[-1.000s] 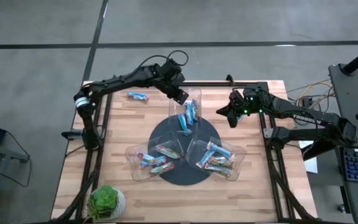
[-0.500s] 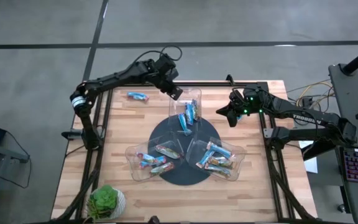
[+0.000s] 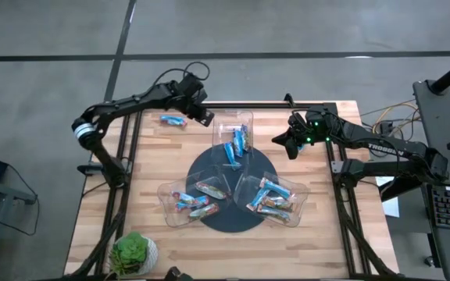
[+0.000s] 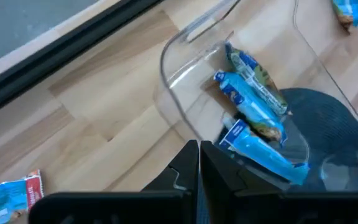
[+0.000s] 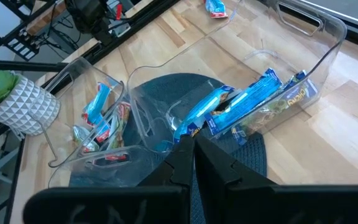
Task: Pick and place Granola Bars by type
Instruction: Put the orange granola bar into the right transparent bin
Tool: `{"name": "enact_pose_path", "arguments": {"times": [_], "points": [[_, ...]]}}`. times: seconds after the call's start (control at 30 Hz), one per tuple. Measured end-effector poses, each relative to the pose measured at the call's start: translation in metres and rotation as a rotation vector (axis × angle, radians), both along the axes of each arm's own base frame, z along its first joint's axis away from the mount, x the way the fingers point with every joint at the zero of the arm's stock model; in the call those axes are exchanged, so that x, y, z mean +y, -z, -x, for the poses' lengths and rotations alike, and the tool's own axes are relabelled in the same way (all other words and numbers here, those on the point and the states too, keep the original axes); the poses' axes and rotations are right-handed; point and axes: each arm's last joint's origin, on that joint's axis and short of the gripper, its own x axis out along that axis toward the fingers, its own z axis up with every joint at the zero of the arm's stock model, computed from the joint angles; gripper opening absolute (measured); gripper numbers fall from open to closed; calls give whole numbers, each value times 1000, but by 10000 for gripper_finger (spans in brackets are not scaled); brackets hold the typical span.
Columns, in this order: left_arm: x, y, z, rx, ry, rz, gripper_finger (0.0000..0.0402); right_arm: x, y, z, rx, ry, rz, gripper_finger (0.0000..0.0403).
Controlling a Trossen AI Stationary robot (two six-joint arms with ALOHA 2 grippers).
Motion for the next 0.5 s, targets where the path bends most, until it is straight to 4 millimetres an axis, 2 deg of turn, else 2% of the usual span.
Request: {"name": "enact_pose_path", "arguments": {"times": [0.1, 0.23, 0.37, 0.5], "points": [[-2, 8, 14, -31, 27, -3, 0, 0, 0, 0, 0, -1, 1, 8], [-7, 8, 31, -16, 84, -57, 0, 0, 0, 0, 0, -2, 3, 8], [-9, -4, 45, -28, 58, -103, 0, 0, 0, 0, 1, 2, 5, 8], [-6, -22, 59, -84, -74, -106, 0, -1, 0, 0, 6, 18, 16, 8]]}}
